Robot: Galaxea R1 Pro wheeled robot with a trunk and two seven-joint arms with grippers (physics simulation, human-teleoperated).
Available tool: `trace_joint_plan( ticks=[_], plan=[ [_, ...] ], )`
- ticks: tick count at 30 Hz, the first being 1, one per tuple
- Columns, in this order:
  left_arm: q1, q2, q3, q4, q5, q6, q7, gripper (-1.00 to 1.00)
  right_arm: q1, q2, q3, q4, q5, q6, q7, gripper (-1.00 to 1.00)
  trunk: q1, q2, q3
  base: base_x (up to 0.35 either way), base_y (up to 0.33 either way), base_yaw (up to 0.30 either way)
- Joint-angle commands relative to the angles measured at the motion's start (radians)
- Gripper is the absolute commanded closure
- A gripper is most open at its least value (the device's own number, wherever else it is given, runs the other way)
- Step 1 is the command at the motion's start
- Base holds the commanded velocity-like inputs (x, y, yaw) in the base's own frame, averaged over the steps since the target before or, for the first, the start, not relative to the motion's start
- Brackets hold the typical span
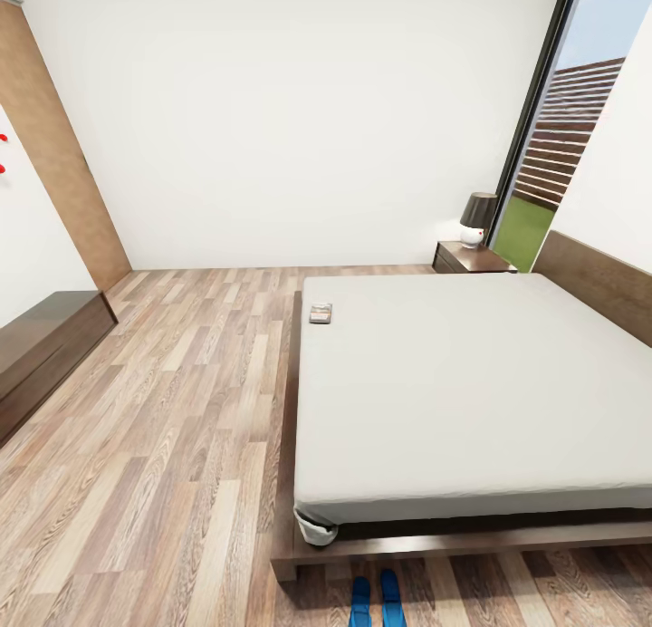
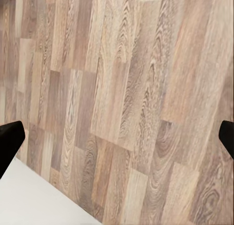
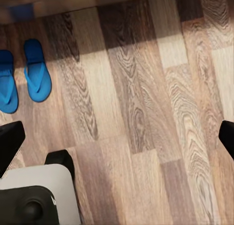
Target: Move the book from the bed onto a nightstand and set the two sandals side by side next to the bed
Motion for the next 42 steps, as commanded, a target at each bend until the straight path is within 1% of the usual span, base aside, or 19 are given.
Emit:
trace_joint_plan(
  ticks=[1, 4, 8, 12, 13, 20, 26, 30, 31, 36, 42],
  plan=[
    [0.0, 0.0, -0.008, -0.001, 0.006, -0.006, -0.005, -1.0, -0.001, -0.003, -0.009, 0.001, 0.01, -0.005, 0.016, -1.0, 0.001, -0.002, -0.002, 0.0, 0.0, 0.0],
    [0.0, 0.0, -0.008, -0.001, 0.01, -0.019, -0.036, -1.0, -0.001, -0.008, -0.009, 0.004, 0.012, -0.007, 0.041, -1.0, 0.001, -0.002, -0.002, 0.0, 0.0, 0.0],
    [0.0, 0.0, -0.007, -0.001, 0.016, -0.029, -0.083, -1.0, -0.001, -0.01, -0.009, 0.007, 0.013, -0.01, 0.056, -1.0, 0.001, -0.002, -0.002, 0.0, 0.0, 0.0],
    [0.0, 0.0, -0.005, -0.001, 0.019, -0.033, -0.134, -1.0, -0.001, -0.012, -0.009, 0.008, 0.014, -0.011, 0.062, -1.0, 0.001, -0.002, -0.002, 0.0, 0.0, 0.0],
    [0.0, 0.0, -0.005, -0.001, 0.019, -0.033, -0.134, -1.0, -0.001, -0.012, -0.009, 0.008, 0.014, -0.011, 0.062, -1.0, 0.001, -0.002, -0.002, 0.0, 0.0, 0.0],
    [0.0, -0.001, 0.001, -0.003, 0.02, -0.036, -0.199, -1.0, -0.001, -0.014, -0.01, 0.002, 0.015, -0.013, 0.066, -1.0, 0.001, -0.002, -0.002, 0.0, 0.0, 0.0],
    [0.0, -0.004, 0.002, -0.006, 0.019, -0.037, -0.224, -1.0, -0.001, -0.013, -0.009, 0.001, 0.015, -0.013, 0.067, -1.0, 0.001, -0.002, -0.002, 0.0, 0.0, 0.0],
    [0.0, -0.019, 0.002, -0.007, 0.019, -0.048, -0.24, -1.0, -0.001, -0.01, -0.006, 0.001, 0.016, -0.013, 0.067, -1.0, 0.001, -0.002, -0.002, 0.0, 0.0, 0.0],
    [0.0, -0.019, 0.002, -0.007, 0.019, -0.048, -0.24, -1.0, -0.001, -0.01, -0.006, 0.001, 0.016, -0.013, 0.067, -1.0, 0.001, -0.002, -0.002, 0.0, 0.0, 0.0],
    [0.0, -0.038, 0.002, -0.007, 0.019, -0.076, -0.27, -1.0, -0.001, -0.009, -0.006, 0.001, 0.015, -0.02, 0.067, -1.0, 0.001, -0.002, -0.002, 0.0, 0.0, 0.0],
    [-0.001, -0.044, 0.006, -0.006, 0.022, -0.077, -0.3, -1.0, 0.0, -0.008, -0.005, 0.002, 0.017, -0.039, 0.067, -1.0, 0.001, -0.002, -0.002, 0.0, 0.0, 0.0]
  ],
)
